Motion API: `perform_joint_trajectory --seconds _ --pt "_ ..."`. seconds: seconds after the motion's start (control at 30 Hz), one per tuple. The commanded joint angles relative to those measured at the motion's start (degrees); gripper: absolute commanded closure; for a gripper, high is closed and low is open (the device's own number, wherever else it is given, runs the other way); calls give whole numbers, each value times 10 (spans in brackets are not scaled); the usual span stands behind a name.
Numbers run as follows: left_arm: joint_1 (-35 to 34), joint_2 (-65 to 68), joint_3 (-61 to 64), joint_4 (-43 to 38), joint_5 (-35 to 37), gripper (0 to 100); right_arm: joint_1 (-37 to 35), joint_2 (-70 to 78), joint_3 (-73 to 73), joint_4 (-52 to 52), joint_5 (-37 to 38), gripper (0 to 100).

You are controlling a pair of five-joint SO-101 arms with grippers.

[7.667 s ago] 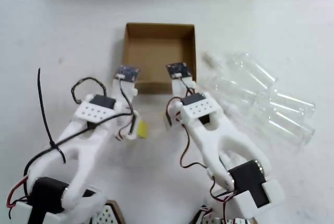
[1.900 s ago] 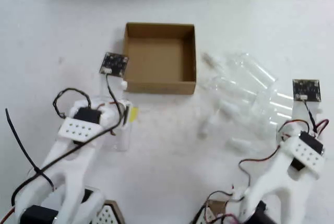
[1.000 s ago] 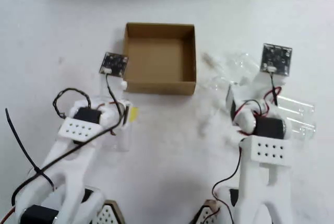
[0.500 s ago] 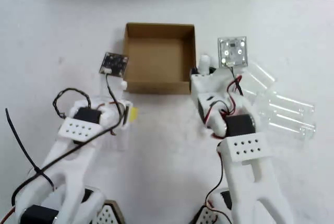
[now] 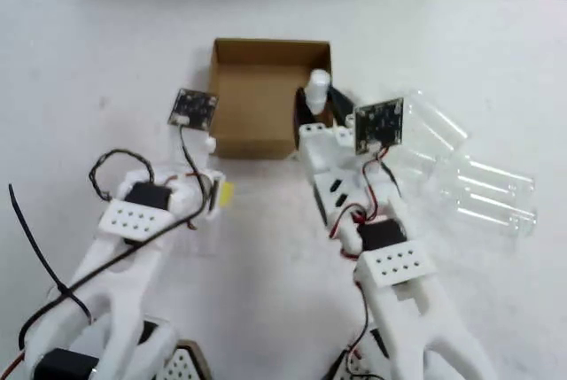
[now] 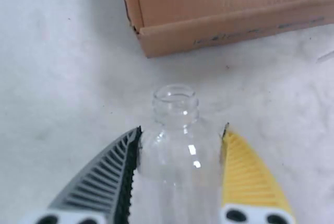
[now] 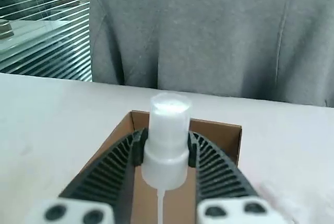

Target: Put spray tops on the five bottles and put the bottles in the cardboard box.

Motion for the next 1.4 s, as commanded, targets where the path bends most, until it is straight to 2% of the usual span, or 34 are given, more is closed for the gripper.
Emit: perform_joint_trajectory --seconds 0.0,0.1,0.3,0.47,0.87,1.2,1.37 --pt "-9 -21 -3 -12 -32 928 -7 -5 -1 -16 -58 982" --pt "-12 -21 -3 -19 -52 928 -4 -4 0 -16 -89 982" --pt "-12 -31 -24 -53 -52 928 -7 0 2 -13 -91 982" --pt "-12 -95 -12 -93 -52 928 -4 -5 16 -15 -91 982" --pt "36 -302 208 -337 -52 932 -1 -6 -4 -16 -87 982" --pt "57 -466 302 -342 -47 932 -8 -6 -84 -16 -86 982" --pt "57 -527 339 -344 -47 932 -83 -3 -166 -16 -86 982"
